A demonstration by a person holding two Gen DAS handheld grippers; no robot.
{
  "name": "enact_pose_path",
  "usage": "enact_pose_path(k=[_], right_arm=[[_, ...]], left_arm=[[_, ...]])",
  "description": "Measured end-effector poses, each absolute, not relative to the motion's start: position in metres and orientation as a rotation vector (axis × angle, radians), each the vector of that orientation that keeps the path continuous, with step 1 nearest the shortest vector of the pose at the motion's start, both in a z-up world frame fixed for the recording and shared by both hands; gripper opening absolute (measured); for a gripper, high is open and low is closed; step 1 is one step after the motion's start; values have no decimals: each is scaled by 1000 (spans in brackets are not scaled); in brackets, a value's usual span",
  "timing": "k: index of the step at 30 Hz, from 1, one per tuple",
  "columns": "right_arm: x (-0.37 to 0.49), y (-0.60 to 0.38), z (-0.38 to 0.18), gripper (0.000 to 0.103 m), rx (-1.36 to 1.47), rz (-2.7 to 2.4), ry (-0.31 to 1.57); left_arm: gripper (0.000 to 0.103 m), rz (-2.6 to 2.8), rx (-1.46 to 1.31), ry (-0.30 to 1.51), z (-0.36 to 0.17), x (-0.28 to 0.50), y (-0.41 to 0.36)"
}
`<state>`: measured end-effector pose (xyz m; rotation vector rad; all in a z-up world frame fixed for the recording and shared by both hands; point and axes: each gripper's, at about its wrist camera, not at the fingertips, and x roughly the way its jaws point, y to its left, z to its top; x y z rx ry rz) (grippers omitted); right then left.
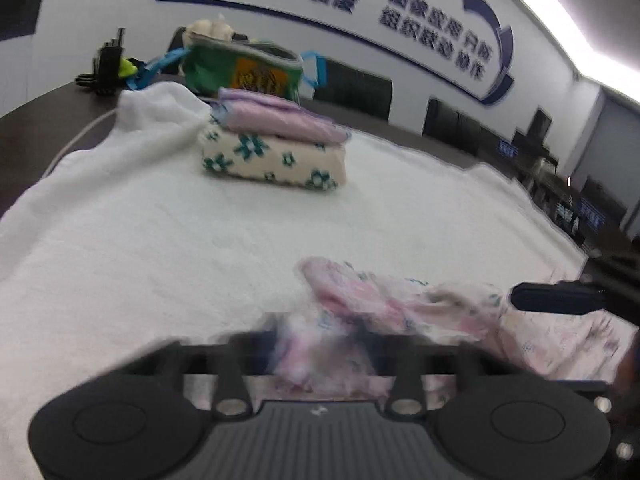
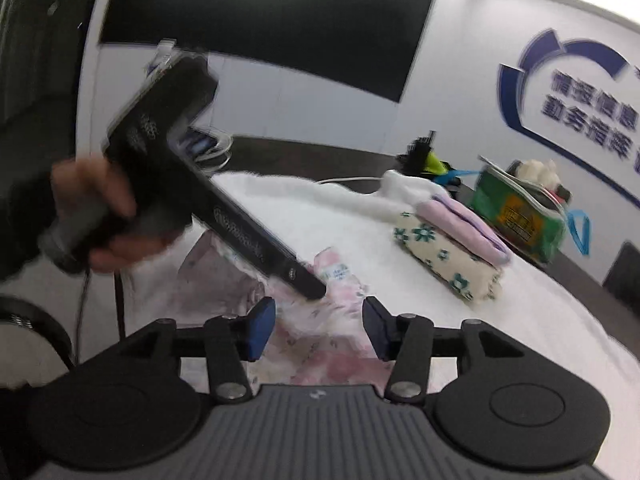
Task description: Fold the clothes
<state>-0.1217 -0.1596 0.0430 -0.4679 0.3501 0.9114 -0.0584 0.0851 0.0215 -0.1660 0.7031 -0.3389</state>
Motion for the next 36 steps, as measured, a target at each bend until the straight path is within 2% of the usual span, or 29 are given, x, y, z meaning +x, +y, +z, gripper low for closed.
enact_pose_path(k=[4,6,7,8,10,11,13,15,16,17,18,21,23,24,26,32,36], right_arm=[[-136,-136,24,47,-483,980,361],[-131,-121,11,21,-500,987,399],[-128,-114,5,2,-508,989,420],[-125,-106,-1,1,-516,991,440],[-117,-107,4,0,-464,1000,453],[-118,-113,7,1,-452,1004,438],[-123,-124,15,4,-439,1012,403],[-127,-136,23,11,-426,1021,368],[-136,-140,21,26,-451,1058,333],[-147,-144,19,49,-483,1101,294],[-158,-148,16,53,-514,1144,255],[-172,-137,3,52,-608,1179,250],[-172,-126,-7,37,-655,1171,282],[-166,-125,-7,35,-640,1179,305],[-154,-125,-7,3,-593,1201,356],[-110,-147,13,1,-248,1253,500],[-76,-165,27,1,16,1239,591]], left_arm=[[4,-313,-159,666,20,-73,91],[4,-297,-148,665,20,-78,97],[6,-290,-137,670,19,-80,98],[11,-284,-129,676,18,-83,101],[28,-268,-131,684,16,-85,108],[31,-270,-140,678,16,-87,113],[45,-274,-156,655,19,-94,125],[47,-269,-165,627,23,-103,138],[47,-268,-173,620,24,-106,145],[47,-270,-186,617,25,-109,151],[47,-272,-202,611,26,-112,156],[47,-266,-212,601,29,-119,162],[47,-267,-198,600,30,-124,161],[48,-272,-192,600,30,-126,160],[48,-282,-186,595,30,-130,159],[50,-344,-189,534,25,-143,164],[61,-413,-183,474,22,-151,162]])
